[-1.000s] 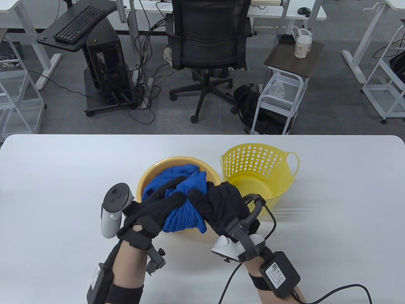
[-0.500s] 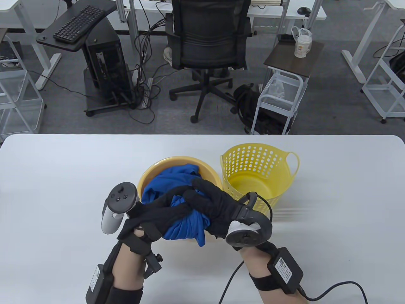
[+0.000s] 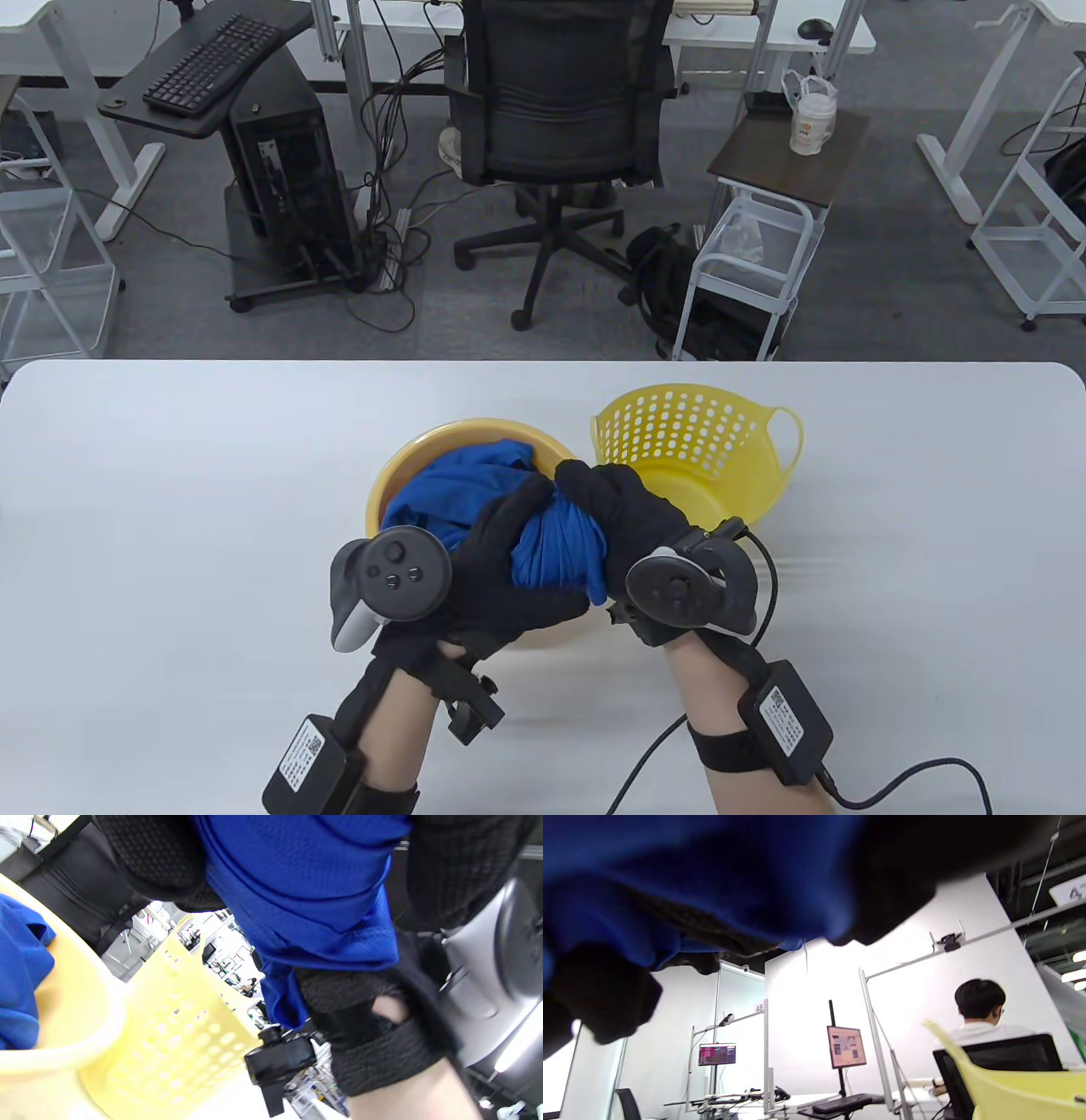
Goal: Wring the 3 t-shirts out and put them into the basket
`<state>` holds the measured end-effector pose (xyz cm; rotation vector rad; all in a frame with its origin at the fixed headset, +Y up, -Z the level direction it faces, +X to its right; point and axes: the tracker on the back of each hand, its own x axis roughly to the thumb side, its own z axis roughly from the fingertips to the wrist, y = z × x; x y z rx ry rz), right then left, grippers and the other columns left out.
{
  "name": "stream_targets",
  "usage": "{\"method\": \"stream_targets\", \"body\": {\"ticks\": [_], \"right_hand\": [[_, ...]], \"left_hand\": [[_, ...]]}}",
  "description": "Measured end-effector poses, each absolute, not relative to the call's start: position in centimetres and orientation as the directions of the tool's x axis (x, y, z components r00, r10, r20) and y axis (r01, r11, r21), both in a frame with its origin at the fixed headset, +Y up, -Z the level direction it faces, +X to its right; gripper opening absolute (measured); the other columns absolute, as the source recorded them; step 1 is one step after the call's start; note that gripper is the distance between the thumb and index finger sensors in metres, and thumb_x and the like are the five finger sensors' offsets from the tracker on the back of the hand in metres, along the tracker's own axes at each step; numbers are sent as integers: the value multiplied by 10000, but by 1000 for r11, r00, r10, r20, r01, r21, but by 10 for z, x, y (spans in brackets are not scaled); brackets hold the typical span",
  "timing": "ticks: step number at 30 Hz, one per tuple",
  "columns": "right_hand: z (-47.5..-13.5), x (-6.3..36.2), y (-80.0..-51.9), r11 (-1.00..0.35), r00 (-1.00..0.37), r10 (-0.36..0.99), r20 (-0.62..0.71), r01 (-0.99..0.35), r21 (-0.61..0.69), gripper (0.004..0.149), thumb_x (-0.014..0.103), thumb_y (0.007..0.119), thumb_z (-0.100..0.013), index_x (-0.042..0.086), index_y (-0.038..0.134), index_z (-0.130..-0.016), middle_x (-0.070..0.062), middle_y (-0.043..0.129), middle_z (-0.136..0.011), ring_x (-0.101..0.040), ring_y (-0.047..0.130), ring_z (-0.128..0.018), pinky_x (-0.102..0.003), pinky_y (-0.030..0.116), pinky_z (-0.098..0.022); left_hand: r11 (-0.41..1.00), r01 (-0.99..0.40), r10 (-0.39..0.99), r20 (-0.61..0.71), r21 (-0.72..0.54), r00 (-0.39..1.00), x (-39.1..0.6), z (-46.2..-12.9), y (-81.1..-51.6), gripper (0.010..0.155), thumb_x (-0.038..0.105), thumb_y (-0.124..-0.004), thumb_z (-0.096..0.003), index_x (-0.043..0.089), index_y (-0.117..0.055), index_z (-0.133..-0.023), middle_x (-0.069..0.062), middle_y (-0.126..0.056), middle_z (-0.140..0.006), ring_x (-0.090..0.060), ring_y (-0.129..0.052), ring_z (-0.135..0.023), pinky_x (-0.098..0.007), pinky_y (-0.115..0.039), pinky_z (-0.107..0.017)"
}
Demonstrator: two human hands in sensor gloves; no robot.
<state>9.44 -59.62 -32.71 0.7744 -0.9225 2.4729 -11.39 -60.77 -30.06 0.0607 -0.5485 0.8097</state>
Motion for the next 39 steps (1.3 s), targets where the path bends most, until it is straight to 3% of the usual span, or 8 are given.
{"method": "stream_targets", "body": {"ticks": [5, 7, 10, 18, 24, 28, 35, 39], "right_hand": [[-337, 95, -602, -684, -678, 298, 672, -643, -345, 793, 186, 1030, -428, 255, 525, -1036, -277, 794, -819, -438, 1041, -582, -538, 968, -364], [-341, 94, -605, -689, -641, 376, 669, -676, -260, 804, 145, 1025, -435, 256, 508, -1040, -290, 763, -836, -397, 1055, -518, -496, 1000, -320], [-344, 92, -606, -714, -637, 426, 643, -673, -194, 824, 138, 1025, -440, 257, 488, -1053, -289, 762, -848, -345, 1033, -342, -333, 962, -99], [-334, 73, -605, -874, -872, 83, 483, -297, -385, 919, 330, 1070, -411, 239, 447, -1080, -248, 812, -798, -231, 1008, -230, -285, 917, -14], [-352, 84, -623, -834, -808, 313, 500, -485, -263, 799, 269, 1079, -392, 188, 598, -1025, -209, 884, -587, -202, 978, -123, -276, 884, 61], [-357, 86, -627, -820, -801, 363, 476, -518, -246, 810, 210, 1062, -399, 205, 561, -1036, -211, 860, -623, -206, 976, -157, -279, 888, 33], [-357, 84, -625, -808, -763, 481, 432, -577, -119, 996, 166, 1016, -457, 144, 268, -1115, -365, 764, -889, -256, 1013, -313, -288, 938, -83], [-361, 89, -629, -754, -698, 569, 434, -653, -62, 919, 137, 990, -467, 159, 328, -1103, -290, 842, -764, -319, 1046, -387, -340, 987, -155]], "left_hand": [[740, -666, 614, 500, -95, 611, -113, -300, -606, 1103, 655, -978, -455, 358, -216, -1194, -257, -466, -1226, -378, -842, -940, -514, -869, -564], [730, -677, 623, 501, -94, 601, -116, -302, -608, 1070, 637, -983, -467, 364, -244, -1190, -256, -472, -1223, -381, -843, -938, -517, -867, -565], [747, -660, 603, 495, -76, 625, -118, -303, -608, 1056, 627, -986, -469, 366, -262, -1192, -259, -495, -1217, -382, -856, -931, -519, -875, -556], [900, -419, 322, 459, 124, 828, -115, -305, -613, 1058, 611, -1009, -444, 375, -285, -1179, -212, -531, -1212, -351, -880, -923, -511, -892, -546], [903, -350, 227, 414, 249, 882, -103, -306, -625, 1084, 604, -1005, -441, 310, -266, -1178, -209, -540, -1202, -356, -886, -914, -514, -894, -537], [880, -348, 200, 413, 324, 889, -100, -309, -633, 1067, 608, -991, -447, 308, -263, -1168, -205, -532, -1198, -351, -882, -914, -513, -889, -536], [872, -314, 149, 408, 376, 901, -104, -305, -625, 1054, 612, -999, -443, 334, -283, -1165, -184, -536, -1199, -340, -880, -919, -508, -886, -545], [865, -280, 105, 395, 416, 913, -100, -299, -620, 1037, 611, -993, -452, 339, -289, -1164, -181, -533, -1200, -338, -877, -921, -509, -885, -547]]}}
